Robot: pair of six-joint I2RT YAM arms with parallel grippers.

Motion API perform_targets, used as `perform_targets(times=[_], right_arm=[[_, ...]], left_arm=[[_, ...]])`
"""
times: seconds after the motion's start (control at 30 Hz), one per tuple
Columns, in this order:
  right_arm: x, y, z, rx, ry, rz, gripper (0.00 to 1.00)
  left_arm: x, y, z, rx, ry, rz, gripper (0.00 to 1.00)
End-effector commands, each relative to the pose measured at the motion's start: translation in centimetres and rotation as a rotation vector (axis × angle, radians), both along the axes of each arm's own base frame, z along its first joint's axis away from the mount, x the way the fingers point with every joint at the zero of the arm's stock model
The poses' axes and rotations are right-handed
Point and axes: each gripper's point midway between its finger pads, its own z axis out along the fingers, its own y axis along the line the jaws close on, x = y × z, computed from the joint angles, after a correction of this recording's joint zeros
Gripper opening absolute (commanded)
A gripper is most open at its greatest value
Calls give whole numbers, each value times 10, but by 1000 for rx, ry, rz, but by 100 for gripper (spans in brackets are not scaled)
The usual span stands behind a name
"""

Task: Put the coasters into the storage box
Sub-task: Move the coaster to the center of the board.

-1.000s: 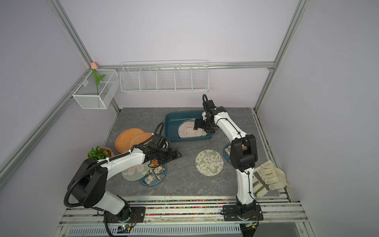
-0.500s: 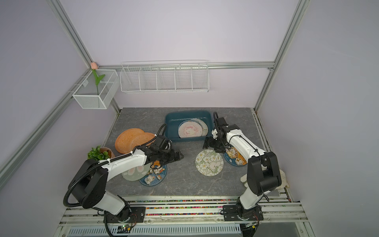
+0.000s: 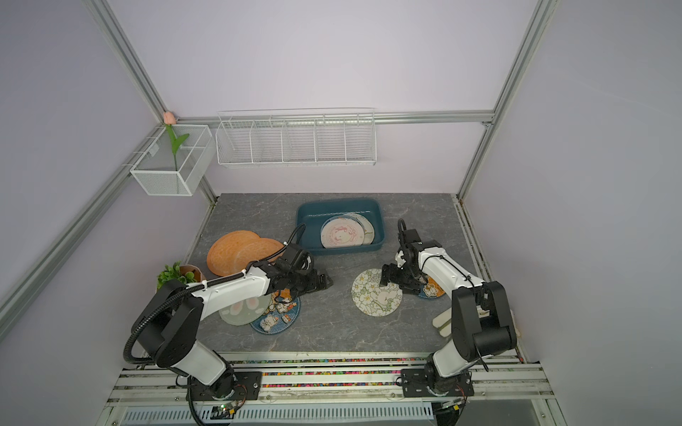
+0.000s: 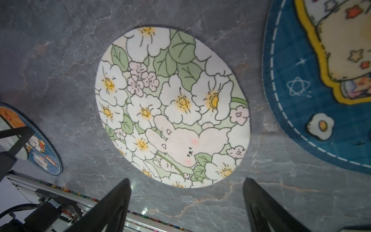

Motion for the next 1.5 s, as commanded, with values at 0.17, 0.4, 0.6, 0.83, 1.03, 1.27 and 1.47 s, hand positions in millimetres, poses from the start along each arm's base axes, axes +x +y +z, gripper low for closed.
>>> perform_targets(times=[0.17, 0.4, 0.6, 0.83, 1.03, 1.27, 1.47], right_arm=[[5, -10, -29, -56, 3, 40, 89], [19, -12, -45, -81, -15, 59, 89], [19, -1, -46, -32, -10, 72, 89], [8, 29, -47, 37, 5, 106, 89], [9, 64, -46, 75, 6, 167, 89], [5, 102, -43, 129, 21, 226, 89], [0, 130, -41, 167, 36, 282, 89]], left_arm=[[9, -9, 8, -19, -34, 2, 99], [9, -9, 11, -17, -38, 3, 99], [8, -8, 11, -11, -37, 7, 99], [8, -5, 3, 8, -24, 18, 99], [6, -1, -3, 25, -11, 29, 99], [2, 5, -10, 45, -4, 44, 99], [-2, 8, -16, 73, -5, 47, 100]])
